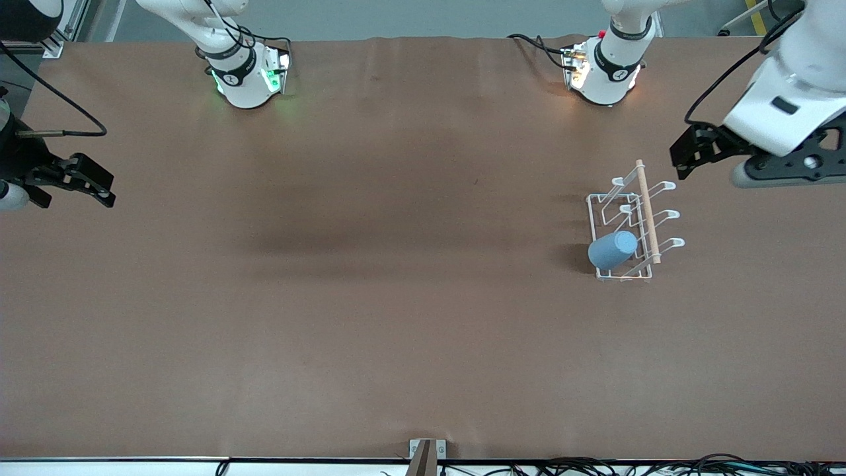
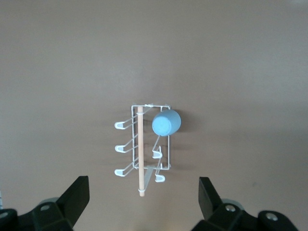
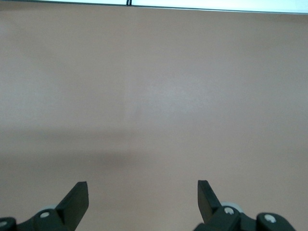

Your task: Hang cup on cup holder

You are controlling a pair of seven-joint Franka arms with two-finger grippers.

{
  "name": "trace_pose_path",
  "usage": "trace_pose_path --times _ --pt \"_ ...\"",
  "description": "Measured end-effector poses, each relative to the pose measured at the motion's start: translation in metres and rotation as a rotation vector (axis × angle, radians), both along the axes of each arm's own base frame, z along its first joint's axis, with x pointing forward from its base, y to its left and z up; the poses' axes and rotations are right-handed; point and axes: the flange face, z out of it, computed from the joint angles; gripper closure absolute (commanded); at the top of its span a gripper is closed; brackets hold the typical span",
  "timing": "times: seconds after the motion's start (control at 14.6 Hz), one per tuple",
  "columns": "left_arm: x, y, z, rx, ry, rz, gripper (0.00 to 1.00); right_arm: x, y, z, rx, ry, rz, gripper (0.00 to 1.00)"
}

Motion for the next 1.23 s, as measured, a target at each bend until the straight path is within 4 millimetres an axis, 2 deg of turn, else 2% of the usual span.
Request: trace_pose_path --times 0.27,0.55,0.96,1.23 --pt "-0.018 0.033 0.008 -0.048 0.021 0.045 0.0 0.0 -0.008 0.0 0.0 0.0 -0.015 0.0" --pt "-0.034 0.051 -0.007 -0.061 0.039 0.073 0.0 -0.001 -0.018 0.005 0.0 -0.01 -0.032 0.0" --pt "-0.06 0.063 -0.043 -0.049 0.031 -0.03 0.0 -0.002 -0.018 0.006 0.0 -0.003 -0.032 0.0" --pt "-0.067 0.061 -0.046 -0.047 0.026 -0.039 0.0 -0.002 -0.018 0.006 0.0 -0.003 -0.031 0.0"
